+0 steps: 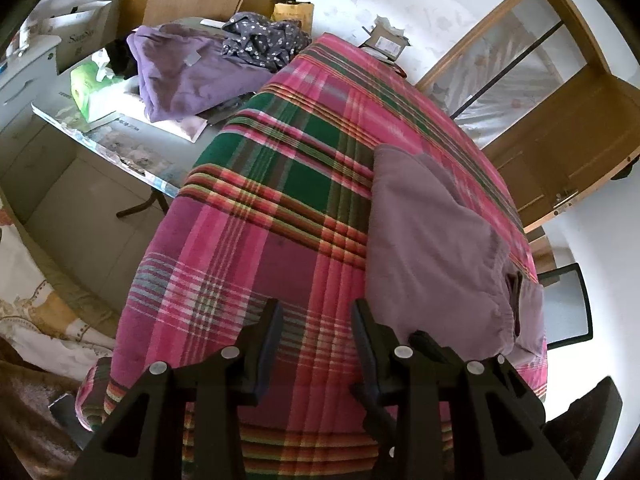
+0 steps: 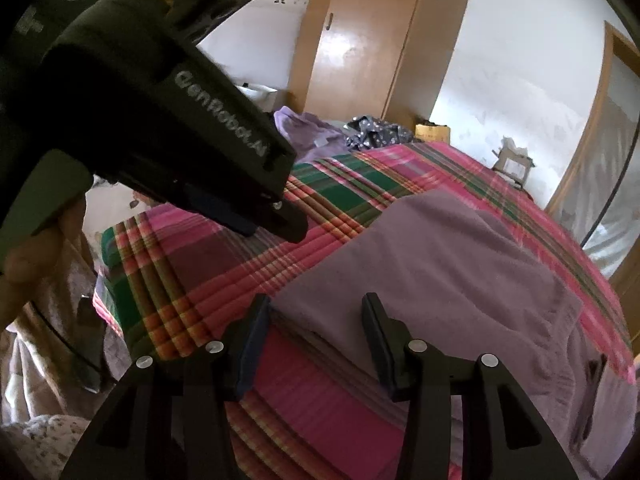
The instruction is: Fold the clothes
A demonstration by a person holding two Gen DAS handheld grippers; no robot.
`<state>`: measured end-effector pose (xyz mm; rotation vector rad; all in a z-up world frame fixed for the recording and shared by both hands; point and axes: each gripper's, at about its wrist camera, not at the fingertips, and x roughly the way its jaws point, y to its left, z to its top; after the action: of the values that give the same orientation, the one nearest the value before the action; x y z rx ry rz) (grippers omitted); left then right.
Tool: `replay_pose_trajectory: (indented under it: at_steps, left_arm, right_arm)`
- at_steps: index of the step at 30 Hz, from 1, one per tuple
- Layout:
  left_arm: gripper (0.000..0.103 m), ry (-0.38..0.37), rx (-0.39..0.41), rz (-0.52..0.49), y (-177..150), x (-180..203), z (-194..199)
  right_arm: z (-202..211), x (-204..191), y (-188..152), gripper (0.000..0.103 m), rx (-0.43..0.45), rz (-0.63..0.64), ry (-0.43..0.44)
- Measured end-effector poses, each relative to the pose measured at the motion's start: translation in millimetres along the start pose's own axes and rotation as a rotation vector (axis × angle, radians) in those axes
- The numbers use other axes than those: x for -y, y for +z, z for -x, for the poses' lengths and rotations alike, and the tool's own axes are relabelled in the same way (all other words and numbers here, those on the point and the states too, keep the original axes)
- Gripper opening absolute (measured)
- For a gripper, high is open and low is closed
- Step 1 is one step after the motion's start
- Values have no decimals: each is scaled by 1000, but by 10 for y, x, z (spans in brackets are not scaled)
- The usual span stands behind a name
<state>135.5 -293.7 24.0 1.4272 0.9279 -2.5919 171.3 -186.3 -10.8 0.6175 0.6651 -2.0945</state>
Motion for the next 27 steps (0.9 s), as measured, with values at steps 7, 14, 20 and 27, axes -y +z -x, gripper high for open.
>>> replay_pose_trajectory:
  at_steps: [7, 14, 20, 27]
  left_arm:
    - [36, -3, -6, -2, 3, 9, -13]
    - [36, -5, -12, -1, 14, 12, -33]
    - [36, -6, -15, -1, 32, 27, -44]
    - [36, -7, -15, -2, 25, 32, -41]
  right_arm:
    - [4, 1, 6, 41, 5, 0, 0]
    - [104, 41, -31, 25, 15, -18, 20]
    - [123, 19, -54, 21, 24, -5, 9]
    - [90, -90, -87, 32, 18, 45, -19]
